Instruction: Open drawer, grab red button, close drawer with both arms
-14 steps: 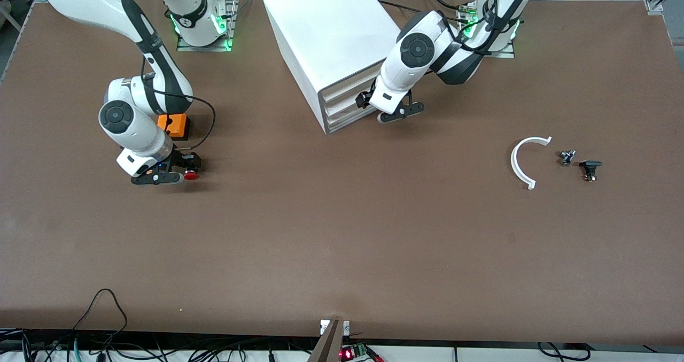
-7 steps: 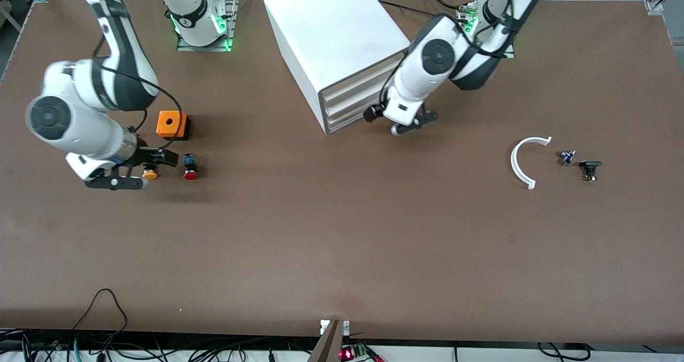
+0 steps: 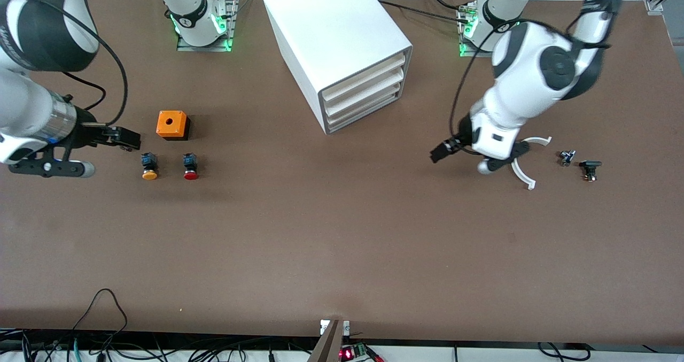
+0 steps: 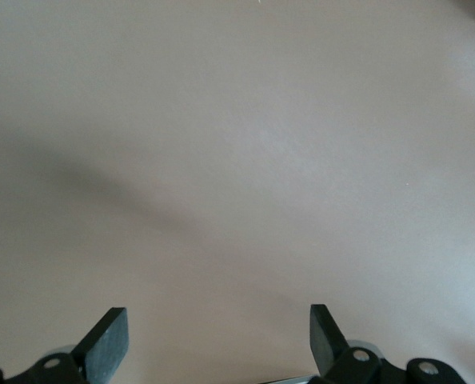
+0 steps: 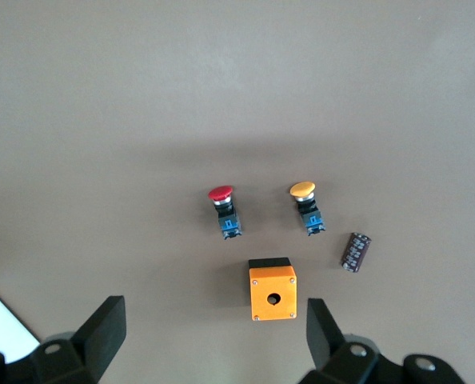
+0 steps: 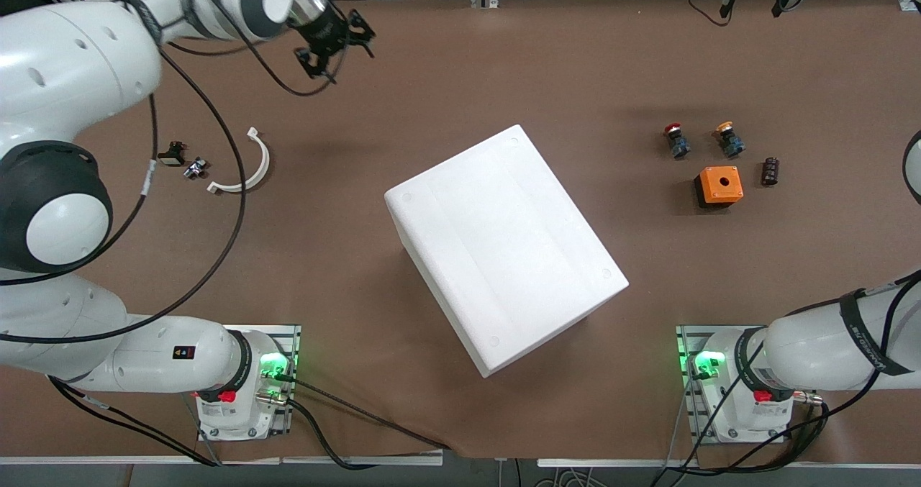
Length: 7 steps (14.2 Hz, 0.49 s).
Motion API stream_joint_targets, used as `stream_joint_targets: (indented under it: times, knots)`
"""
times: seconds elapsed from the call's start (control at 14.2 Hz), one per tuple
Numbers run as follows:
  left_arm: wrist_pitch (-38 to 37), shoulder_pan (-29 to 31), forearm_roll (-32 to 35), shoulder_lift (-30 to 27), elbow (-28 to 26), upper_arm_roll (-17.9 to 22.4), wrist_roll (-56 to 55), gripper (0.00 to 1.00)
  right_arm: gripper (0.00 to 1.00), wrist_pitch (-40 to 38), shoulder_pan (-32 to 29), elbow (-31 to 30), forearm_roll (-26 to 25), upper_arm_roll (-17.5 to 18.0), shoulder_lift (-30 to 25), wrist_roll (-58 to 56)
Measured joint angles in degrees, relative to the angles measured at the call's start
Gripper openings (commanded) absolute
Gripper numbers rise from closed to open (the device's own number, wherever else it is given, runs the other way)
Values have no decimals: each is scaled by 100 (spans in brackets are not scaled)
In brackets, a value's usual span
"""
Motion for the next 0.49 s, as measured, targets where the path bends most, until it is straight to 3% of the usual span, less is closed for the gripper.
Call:
stream_joint_targets:
  times: [0.28, 0.49]
  knots:
    - [-1453, 39, 12, -79, 978, 827, 1792, 100, 100, -478, -54, 122, -9, -192, -309, 0]
    - [-2019, 52, 276, -354, 1242, 1338, 3009, 100, 100, -688, -78, 111, -12, -585, -652, 0]
